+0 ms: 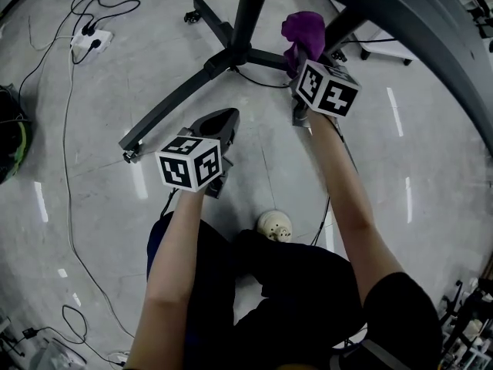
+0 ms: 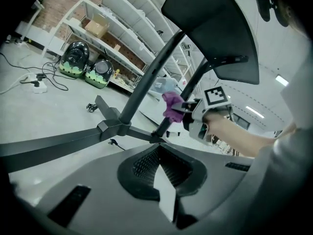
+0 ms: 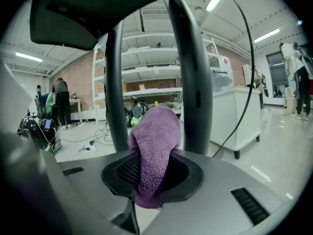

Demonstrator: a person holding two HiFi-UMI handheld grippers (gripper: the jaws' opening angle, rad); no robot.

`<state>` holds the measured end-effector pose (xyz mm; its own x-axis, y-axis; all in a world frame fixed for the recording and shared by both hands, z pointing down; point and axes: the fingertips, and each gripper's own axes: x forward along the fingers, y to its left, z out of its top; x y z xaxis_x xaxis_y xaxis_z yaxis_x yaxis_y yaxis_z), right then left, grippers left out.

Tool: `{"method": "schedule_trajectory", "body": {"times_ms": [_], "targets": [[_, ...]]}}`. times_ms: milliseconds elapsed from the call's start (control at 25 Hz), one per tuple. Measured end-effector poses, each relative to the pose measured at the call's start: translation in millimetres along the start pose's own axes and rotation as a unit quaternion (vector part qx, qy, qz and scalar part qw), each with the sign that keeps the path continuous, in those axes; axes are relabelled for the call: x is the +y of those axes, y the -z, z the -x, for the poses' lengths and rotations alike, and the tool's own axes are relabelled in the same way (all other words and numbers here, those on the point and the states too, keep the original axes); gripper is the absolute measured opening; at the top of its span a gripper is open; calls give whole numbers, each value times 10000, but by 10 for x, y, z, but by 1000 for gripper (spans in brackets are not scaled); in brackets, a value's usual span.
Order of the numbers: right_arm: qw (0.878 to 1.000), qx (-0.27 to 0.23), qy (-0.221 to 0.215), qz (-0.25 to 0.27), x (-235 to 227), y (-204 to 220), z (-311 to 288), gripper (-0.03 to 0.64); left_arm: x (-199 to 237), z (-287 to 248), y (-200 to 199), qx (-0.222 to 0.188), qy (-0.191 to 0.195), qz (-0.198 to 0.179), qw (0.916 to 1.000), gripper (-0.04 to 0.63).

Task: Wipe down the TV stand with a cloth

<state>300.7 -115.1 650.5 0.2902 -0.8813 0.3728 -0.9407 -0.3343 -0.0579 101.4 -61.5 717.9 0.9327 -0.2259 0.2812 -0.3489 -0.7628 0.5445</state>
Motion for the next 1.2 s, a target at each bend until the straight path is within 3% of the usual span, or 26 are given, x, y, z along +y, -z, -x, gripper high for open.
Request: {"method": "schedule_trajectory", "body": {"times_ms": [240, 520, 680, 1200], "targets": [[9929, -1152, 132, 255, -44, -958, 531, 89, 74, 4, 6, -53, -39, 231, 9997, 6], [9785, -1799, 856, 531, -342, -1532, 1004, 89, -7, -39, 47, 58, 92, 143, 9998, 7], [9779, -1634, 1237, 412, -576, -1464, 915, 89, -1, -20, 46, 40, 98, 189, 9998, 6], [9863, -574, 1512, 313, -665, -552, 349, 89, 129, 78, 15, -54, -25, 378, 9993, 7]]}}
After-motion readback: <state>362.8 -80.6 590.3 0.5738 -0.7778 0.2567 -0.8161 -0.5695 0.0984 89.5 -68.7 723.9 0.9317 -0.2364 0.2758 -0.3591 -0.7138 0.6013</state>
